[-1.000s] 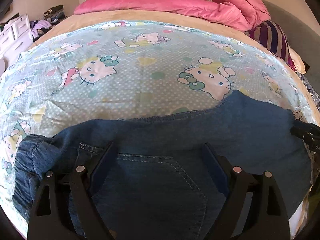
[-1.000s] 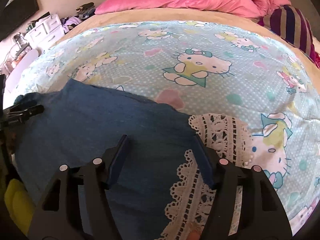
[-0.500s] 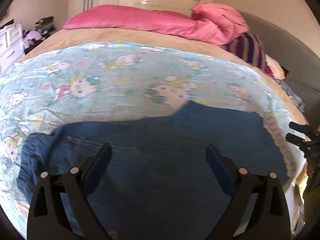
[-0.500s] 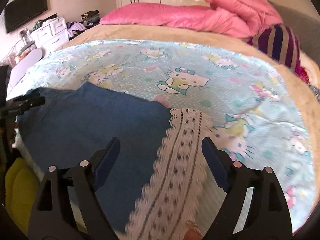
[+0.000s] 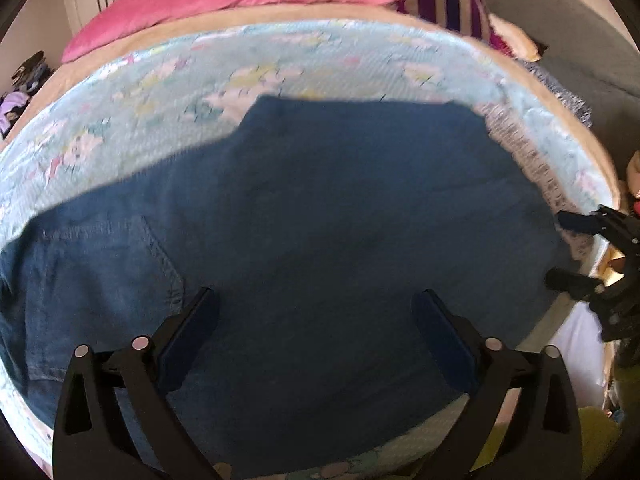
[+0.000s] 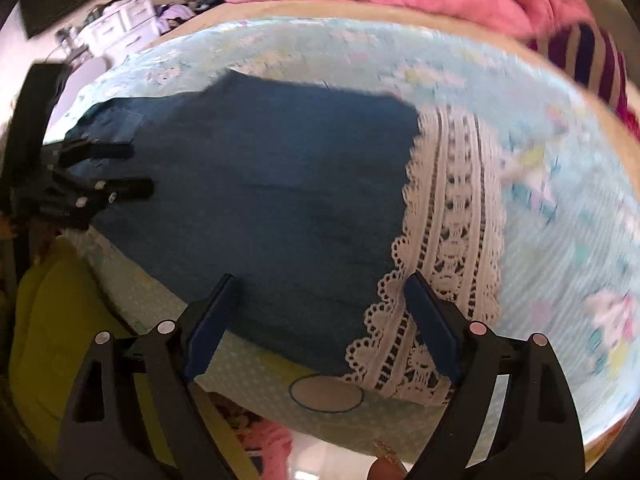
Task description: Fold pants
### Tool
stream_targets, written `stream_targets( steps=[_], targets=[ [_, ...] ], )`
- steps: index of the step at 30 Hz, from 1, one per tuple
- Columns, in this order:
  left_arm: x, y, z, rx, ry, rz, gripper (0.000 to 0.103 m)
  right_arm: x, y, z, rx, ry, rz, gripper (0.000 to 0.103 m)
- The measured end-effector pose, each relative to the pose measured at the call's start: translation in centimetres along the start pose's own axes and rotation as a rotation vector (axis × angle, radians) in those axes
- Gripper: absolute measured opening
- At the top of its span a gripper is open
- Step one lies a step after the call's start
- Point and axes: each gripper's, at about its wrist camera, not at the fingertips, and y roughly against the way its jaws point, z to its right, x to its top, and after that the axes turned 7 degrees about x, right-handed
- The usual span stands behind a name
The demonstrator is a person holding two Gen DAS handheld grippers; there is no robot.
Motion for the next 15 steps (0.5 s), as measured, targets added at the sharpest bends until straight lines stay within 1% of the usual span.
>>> stream_targets(
  steps=[2,4,6,8,10,15],
  targets=[
    [-0.2,-0.3,0.0,0.005,-0.001,0.004,0.099,0.1,0.0,-0.2,-0.001,0.002,0.000,0.083],
    [-0.1,-0.2,0.1,0.013,-0.008,0.010,0.099,0.2,0.3,-0.4,0.006,0.000,0.014,0.083],
    [-0.2,-0.1,0.0,0.012,-0.004,0.014,0.099,0.5,1.5,0.0,0.049,-0.024,0.061,0.083],
    [-0.1,0.2,0.0,0.025,-0.003,0.023,0.099,0.7,3.2,0.5,0.066,-0.045,0.112,0.083],
    [-0.3,1.0,0.2,0.027,-0.001,0.035,0.099,0.8,4.6,1.2,0.046,-0.061,0.149,0.083],
    [0.0,3.3,0.6,0.004,0.015,0.087,0.099,0.0,6.8,3.0,0.013,-0.111,0.188,0.086]
  ],
)
